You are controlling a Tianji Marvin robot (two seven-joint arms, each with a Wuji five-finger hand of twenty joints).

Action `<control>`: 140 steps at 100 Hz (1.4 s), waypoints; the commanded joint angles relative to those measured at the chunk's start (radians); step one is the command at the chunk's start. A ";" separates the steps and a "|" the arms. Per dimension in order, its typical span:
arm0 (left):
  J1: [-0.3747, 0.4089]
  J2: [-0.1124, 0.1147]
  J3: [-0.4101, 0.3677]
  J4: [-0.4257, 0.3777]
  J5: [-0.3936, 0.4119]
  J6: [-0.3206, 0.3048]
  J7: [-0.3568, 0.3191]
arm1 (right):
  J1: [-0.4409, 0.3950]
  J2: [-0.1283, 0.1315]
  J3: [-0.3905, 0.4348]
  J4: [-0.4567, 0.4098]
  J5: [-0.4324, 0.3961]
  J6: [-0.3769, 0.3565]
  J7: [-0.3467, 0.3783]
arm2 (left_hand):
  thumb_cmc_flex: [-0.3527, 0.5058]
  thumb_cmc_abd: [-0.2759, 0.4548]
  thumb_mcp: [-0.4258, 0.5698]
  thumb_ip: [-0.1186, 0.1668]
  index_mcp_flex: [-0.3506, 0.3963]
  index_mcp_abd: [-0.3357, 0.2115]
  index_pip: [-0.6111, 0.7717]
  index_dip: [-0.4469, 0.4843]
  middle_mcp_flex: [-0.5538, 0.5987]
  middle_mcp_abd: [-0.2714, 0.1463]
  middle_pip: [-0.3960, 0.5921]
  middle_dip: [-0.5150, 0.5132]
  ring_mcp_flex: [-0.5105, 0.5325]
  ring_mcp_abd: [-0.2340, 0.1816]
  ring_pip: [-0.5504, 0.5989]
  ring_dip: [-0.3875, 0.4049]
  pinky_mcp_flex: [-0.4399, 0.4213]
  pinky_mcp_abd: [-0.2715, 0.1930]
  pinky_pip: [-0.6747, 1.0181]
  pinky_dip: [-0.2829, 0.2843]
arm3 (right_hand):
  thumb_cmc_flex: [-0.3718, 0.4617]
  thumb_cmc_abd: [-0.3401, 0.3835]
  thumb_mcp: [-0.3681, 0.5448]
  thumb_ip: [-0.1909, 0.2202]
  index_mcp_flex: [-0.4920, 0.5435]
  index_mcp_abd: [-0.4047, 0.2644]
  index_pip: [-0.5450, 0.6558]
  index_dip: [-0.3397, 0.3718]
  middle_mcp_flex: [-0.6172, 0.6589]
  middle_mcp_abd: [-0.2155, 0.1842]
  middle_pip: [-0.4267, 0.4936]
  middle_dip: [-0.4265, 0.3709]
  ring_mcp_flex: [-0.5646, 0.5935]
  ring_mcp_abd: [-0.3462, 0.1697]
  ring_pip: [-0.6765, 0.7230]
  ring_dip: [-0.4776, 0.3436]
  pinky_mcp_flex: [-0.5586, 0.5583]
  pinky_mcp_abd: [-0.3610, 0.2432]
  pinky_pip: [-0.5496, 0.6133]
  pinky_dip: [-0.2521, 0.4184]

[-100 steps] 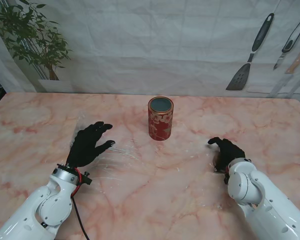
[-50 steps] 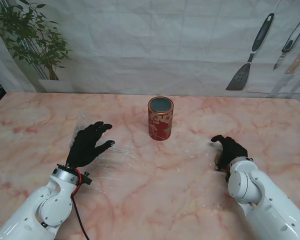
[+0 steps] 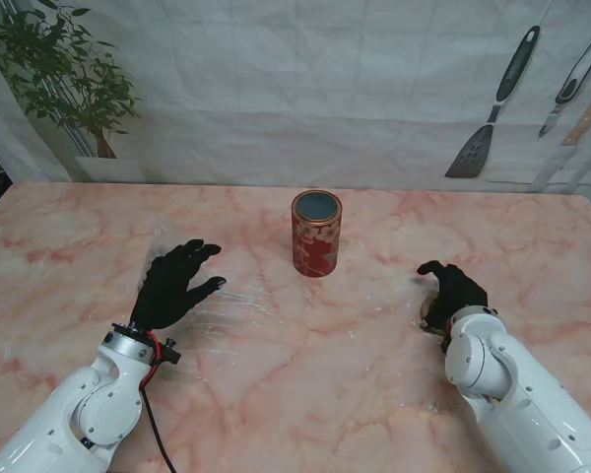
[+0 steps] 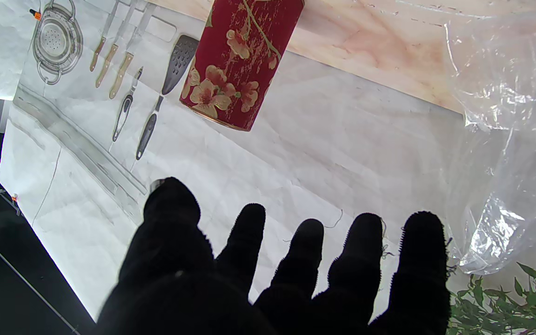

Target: Insert tea bags into the tea bag box

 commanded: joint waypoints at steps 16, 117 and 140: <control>-0.002 -0.002 0.000 -0.002 -0.001 -0.003 -0.011 | 0.010 0.001 -0.008 0.004 -0.008 0.008 0.028 | 0.037 0.034 -0.017 -0.004 0.010 -0.011 -0.001 0.007 -0.031 -0.014 -0.008 0.004 0.012 -0.018 -0.008 0.012 0.002 0.006 0.030 0.017 | 0.291 0.163 0.485 0.206 0.031 0.036 -0.011 0.002 0.010 0.013 -0.008 0.013 0.143 -0.006 0.691 0.063 0.087 -0.206 1.088 0.038; -0.008 -0.005 0.007 0.004 0.001 0.005 0.008 | -0.002 -0.025 -0.017 0.055 0.056 -0.027 -0.090 | 0.052 0.035 -0.017 -0.006 0.013 -0.009 0.001 0.008 -0.029 -0.014 -0.004 0.006 0.014 -0.015 -0.003 0.014 0.005 0.001 0.038 0.021 | 0.334 0.180 0.425 0.162 0.552 0.177 -0.026 0.022 0.472 0.025 0.044 0.115 0.226 -0.029 0.563 -0.027 0.036 -0.197 1.002 0.024; -0.009 -0.003 0.010 0.002 0.011 0.016 0.009 | 0.014 -0.042 -0.022 0.080 0.075 -0.047 -0.167 | 0.052 0.035 -0.017 -0.006 0.014 -0.006 0.001 0.008 -0.029 -0.012 -0.003 0.006 0.014 -0.013 -0.001 0.015 0.005 0.000 0.039 0.021 | 0.330 0.188 0.426 0.165 0.691 0.199 0.012 0.043 0.557 0.029 0.042 0.177 0.270 -0.013 0.609 -0.035 0.090 -0.183 1.006 0.046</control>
